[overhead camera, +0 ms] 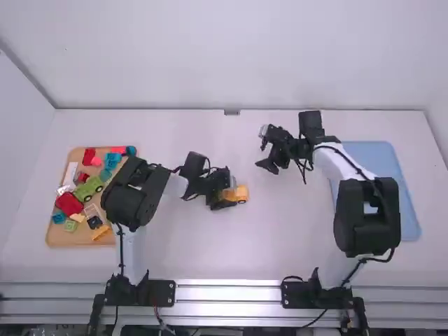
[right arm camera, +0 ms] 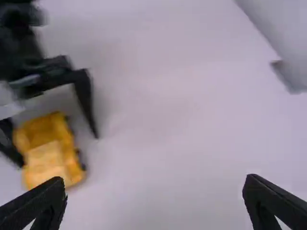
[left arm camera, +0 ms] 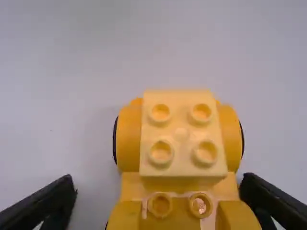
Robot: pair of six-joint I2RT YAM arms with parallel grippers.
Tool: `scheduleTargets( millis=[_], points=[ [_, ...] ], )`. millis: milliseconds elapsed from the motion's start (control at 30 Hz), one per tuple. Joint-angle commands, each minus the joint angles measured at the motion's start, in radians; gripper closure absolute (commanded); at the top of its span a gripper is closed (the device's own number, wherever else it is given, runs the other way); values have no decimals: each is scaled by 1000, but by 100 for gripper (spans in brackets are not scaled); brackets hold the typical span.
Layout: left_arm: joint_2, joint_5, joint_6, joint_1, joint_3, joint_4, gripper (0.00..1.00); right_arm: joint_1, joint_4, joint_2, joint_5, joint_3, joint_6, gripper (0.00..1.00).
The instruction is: Assemble lego blocks to make yellow taxi
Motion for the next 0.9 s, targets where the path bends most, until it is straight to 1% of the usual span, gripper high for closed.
scheduleTargets(
  millis=[0, 33, 100, 133, 200, 233, 367, 433, 467, 533, 600, 700, 800, 867],
  points=[
    [17, -137, -11, 4, -14, -46, 2, 48, 15, -52, 197, 1, 180, 2],
    [8, -137, -11, 4, 0, -81, 1, 68, 7, -82, 212, 1, 169, 1],
    [-5, -138, -10, 3, 21, -145, 1, 87, 2, -89, 217, 0, 173, 2],
    [-6, -138, -10, 3, 23, -152, 1, 88, 1, -89, 217, 0, 175, 2],
    [-29, -138, 2, 3, 53, -246, 1, 88, 14, -89, 220, -23, 194, 2],
    [-33, -138, 2, 3, 57, -261, 1, 87, 17, -89, 222, -25, 195, 2],
    [-85, -155, 0, 4, 116, -423, 1, 66, 60, -90, 245, -31, 231, 2],
    [-126, -237, 0, 4, 153, -539, 1, 49, 46, -90, 219, -51, 240, 2],
    [-137, -270, 0, 4, 166, -571, 1, 43, 47, -90, 206, -68, 237, 2],
    [-172, -379, 0, 5, 210, -658, 1, 24, 108, -90, 165, -138, 238, 2],
    [-198, -443, -16, 4, 244, -707, 1, 10, 205, -90, 159, -192, 248, 2],
    [-242, -561, -146, 5, 314, -785, 1, -5, 370, -90, 163, -244, 360, 2],
    [-272, -694, -282, 22, 367, -846, 1, -17, 415, -96, 163, -257, 416, 2],
    [-286, -725, -347, 37, 388, -865, 1, -18, 410, -106, 163, -257, 420, 2]
  ],
)
